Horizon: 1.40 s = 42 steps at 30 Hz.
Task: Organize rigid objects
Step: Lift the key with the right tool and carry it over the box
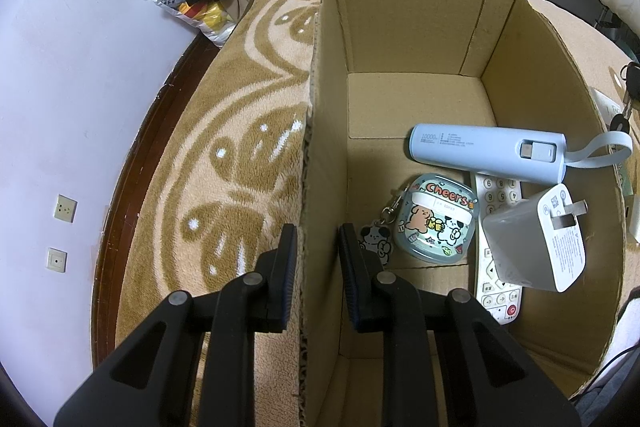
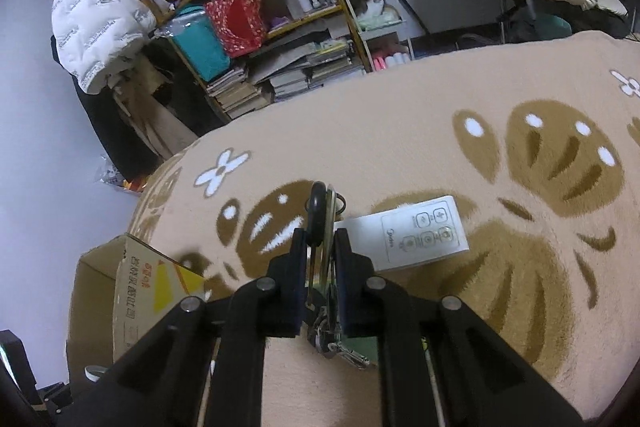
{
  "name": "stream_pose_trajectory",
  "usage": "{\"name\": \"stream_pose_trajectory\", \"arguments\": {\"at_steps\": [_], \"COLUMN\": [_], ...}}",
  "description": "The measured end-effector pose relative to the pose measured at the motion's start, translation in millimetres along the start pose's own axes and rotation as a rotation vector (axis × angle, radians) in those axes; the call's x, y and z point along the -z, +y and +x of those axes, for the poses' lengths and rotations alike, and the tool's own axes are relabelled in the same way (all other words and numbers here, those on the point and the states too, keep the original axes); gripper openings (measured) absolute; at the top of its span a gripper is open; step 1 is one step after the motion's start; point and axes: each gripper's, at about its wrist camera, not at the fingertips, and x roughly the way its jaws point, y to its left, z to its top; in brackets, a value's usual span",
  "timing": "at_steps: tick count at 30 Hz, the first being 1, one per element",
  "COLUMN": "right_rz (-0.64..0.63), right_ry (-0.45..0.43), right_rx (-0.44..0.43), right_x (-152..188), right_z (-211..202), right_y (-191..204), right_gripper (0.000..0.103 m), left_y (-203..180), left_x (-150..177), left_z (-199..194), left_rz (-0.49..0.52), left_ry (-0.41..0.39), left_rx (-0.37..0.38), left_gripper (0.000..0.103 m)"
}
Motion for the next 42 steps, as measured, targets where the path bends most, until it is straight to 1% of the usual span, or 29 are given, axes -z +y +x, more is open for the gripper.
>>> {"name": "stream_pose_trajectory", "arguments": {"at_steps": [4,7,10,15,20,21,22,26,29,31,32,33,34,42], "right_rz": [-0.024,-0.050,-0.064,-0.081,-0.114,-0.139,-0.154,-0.176,-0.163,-0.161,-0.165,-0.169,-0.172,-0.173], "right_ry": [-0.010,0.000,-0.015,-0.030,-0.093,-0.101,-0.093,-0.054,-0.002,0.010,0.025,0.037,0.044,0.187], "right_rx": [-0.038,-0.056,-0.061,-0.094,-0.153,-0.138,-0.139,-0.119,-0.131,-0.134,-0.142,-0.141,-0.139,-0.136], "right_x": [1,3,5,7,7,7,6,10,14,17,18,20,21,44], "right_z": [-6,-6,-8,-12,-24,-27,-27,-18,-6,0,5,10,14,55], "right_y": [9,16,21,29,39,44,48,52,50,51,53,53,54,58], "right_gripper": [0.014,0.014,0.015,0.016,0.016,0.012,0.005,0.005,0.009,0.019,0.022,0.028,0.031,0.033], "left_y": [0,0,-1,-1,-1,-1,-1,-1,-2,-2,-2,-2,-2,-1], "left_x": [0,1,0,0,1,0,1,1,1,1,1,1,1,1], "left_z": [0,0,0,0,0,0,0,1,1,1,1,1,1,2], "left_rz": [0.003,0.002,0.003,0.003,0.002,0.003,0.003,0.005,0.006,0.007,0.007,0.008,0.008,0.009], "left_ry": [0.000,0.000,0.000,0.000,0.001,0.001,0.000,0.001,0.002,0.002,0.002,0.003,0.003,0.006], "left_rx": [-0.001,0.000,-0.001,-0.002,0.000,0.000,-0.001,-0.001,-0.001,-0.001,0.000,-0.001,-0.001,0.002], "left_gripper": [0.021,0.021,0.021,0.022,0.022,0.022,0.022,0.022,0.022,0.022,0.022,0.022,0.022,0.022]}}
